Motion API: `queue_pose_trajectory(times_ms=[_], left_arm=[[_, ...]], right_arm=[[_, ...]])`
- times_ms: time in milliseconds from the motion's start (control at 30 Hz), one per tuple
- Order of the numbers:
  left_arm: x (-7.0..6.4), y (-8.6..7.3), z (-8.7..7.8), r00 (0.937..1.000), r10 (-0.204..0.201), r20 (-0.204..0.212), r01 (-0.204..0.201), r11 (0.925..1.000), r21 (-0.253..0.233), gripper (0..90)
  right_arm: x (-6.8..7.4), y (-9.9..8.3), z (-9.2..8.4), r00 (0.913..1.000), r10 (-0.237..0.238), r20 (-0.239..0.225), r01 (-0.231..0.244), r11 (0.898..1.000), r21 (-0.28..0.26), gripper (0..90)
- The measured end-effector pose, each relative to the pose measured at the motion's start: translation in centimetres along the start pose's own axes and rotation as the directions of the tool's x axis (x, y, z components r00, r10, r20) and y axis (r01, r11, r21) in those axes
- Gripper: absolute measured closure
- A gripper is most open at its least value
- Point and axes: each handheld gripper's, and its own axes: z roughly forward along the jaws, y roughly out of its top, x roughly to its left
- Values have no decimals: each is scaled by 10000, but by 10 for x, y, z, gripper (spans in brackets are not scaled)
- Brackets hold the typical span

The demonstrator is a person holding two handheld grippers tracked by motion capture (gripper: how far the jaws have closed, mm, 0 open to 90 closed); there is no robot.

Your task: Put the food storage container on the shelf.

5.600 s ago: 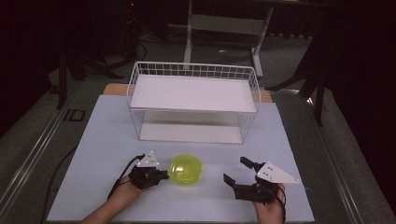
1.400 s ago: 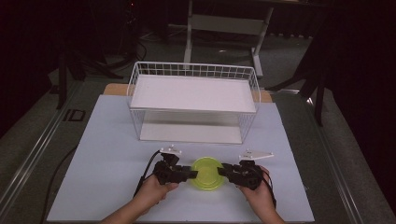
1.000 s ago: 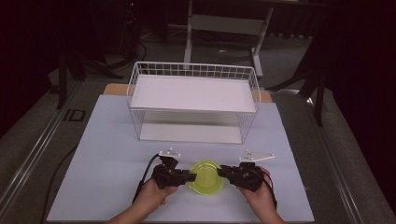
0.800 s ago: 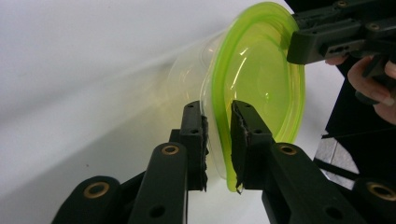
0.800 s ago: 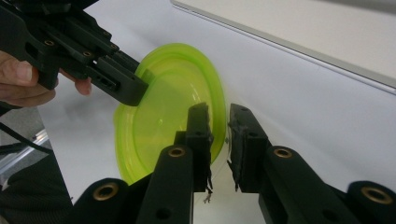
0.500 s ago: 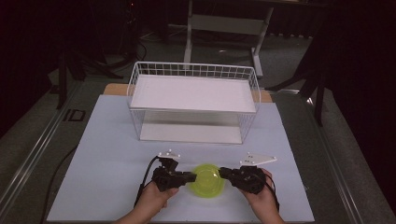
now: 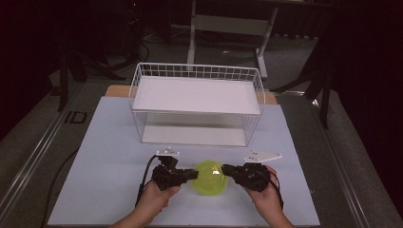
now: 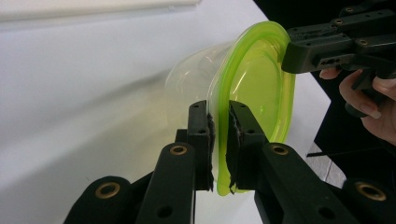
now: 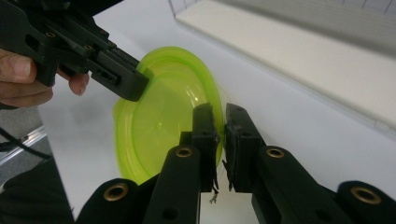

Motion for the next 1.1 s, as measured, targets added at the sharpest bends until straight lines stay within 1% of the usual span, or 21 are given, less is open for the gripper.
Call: queue_pose_trajectory(times_ms=[100,200,267,333,367,533,567,600,667,800,867,933,1033,1100], left_arm=[[5,8,-4,9999,-49,-151,46,9998,-197,818],[11,14,-7,9995,-179,-271,168,9991,-402,818],[15,18,-9,9990,-201,-409,178,9983,-548,818],[20,22,-11,9982,-176,-568,135,9974,-707,818],[22,24,-12,9979,-163,-631,108,9962,-864,818],[33,34,-11,9955,-286,-902,186,9937,-1102,817],[37,36,-9,9946,-362,-978,247,9928,-1169,817],[39,37,-8,9939,-369,-1040,244,9926,-1190,817],[46,39,-4,9933,-419,-1078,282,9916,-1261,817],[60,41,5,9928,-245,-1175,92,9916,-1292,817],[62,41,6,9930,-224,-1162,64,9906,-1369,817],[69,43,10,9930,-133,-1170,-44,9887,-1502,816],[74,44,14,9921,-170,-1245,-35,9866,-1633,816],[77,45,16,9913,-42,-1316,-183,9855,-1687,815]], right_arm=[[-4,13,4,10000,-61,-51,61,10000,45,835],[-8,25,11,9999,-108,-64,108,9999,86,833],[-10,32,17,9998,-203,-48,204,9998,83,832],[-13,40,23,9996,-288,8,288,9996,73,831],[-14,43,25,9993,-374,28,374,9993,72,831],[-21,58,39,9977,-614,286,615,9981,-14,828],[-22,59,41,9978,-595,301,596,9982,-27,827],[-25,60,46,9974,-587,408,589,9983,-34,825],[-29,61,53,9972,-555,495,556,9984,-18,823],[-37,60,68,9946,-652,808,644,9978,120,821],[-39,60,70,9945,-629,834,621,9980,127,821],[-42,60,76,9930,-662,977,661,9978,41,818],[-46,60,82,9898,-832,1159,842,9964,-34,817],[-49,59,87,9890,-788,1248,800,9968,-43,814]])
